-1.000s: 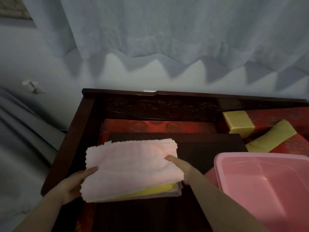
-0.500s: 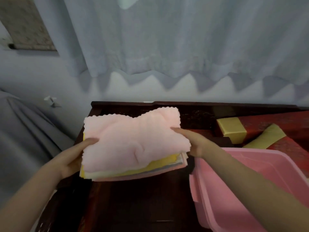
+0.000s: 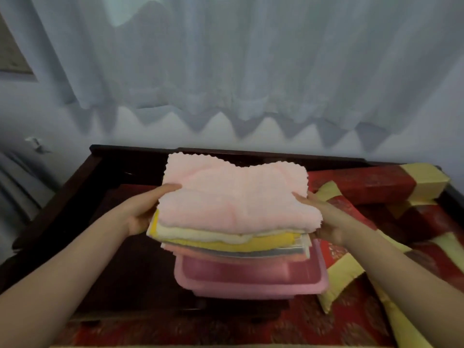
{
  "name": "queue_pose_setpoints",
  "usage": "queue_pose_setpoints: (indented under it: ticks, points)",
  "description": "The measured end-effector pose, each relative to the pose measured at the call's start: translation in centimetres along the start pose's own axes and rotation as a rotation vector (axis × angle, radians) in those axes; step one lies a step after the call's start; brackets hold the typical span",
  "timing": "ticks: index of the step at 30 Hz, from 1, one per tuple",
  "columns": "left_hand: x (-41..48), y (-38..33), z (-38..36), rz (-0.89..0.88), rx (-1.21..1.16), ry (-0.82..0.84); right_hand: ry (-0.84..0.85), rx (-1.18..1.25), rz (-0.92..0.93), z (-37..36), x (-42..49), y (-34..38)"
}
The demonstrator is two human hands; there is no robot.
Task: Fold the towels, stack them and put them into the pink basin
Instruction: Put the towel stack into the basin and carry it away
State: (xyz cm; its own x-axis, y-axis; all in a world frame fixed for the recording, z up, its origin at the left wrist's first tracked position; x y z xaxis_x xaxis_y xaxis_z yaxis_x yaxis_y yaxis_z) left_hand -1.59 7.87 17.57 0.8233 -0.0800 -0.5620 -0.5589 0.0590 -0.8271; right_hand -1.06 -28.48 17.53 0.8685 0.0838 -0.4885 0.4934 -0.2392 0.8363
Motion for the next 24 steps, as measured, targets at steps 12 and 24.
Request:
queue_pose_setpoints:
  ticks: [12, 24]
  points:
    - [4.8, 6.1, -10.1, 0.085, 0.086, -0.052, -0.084, -0.037, -0.137, 5.3, 4.4, -6.0]
    - [8.9, 10.5, -10.4, 0.198, 0.769, -0.254, -0.229, -0.544, -0.341, 4.5, 9.1, -11.3]
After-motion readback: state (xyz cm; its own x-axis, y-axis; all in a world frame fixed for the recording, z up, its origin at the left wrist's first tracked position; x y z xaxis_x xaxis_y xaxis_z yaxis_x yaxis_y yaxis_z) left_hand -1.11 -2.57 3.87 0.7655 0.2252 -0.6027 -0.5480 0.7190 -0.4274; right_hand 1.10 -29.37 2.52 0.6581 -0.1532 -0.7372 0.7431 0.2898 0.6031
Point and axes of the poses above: each hand's wrist, its own x-axis towards the middle knuckle, its own z-axis out of the back of the hand, y = z × x, the point moved 2 cm from there along x, towards the middle knuckle, and after that the axes turned 13 degrees about x, right-handed, at the moved point
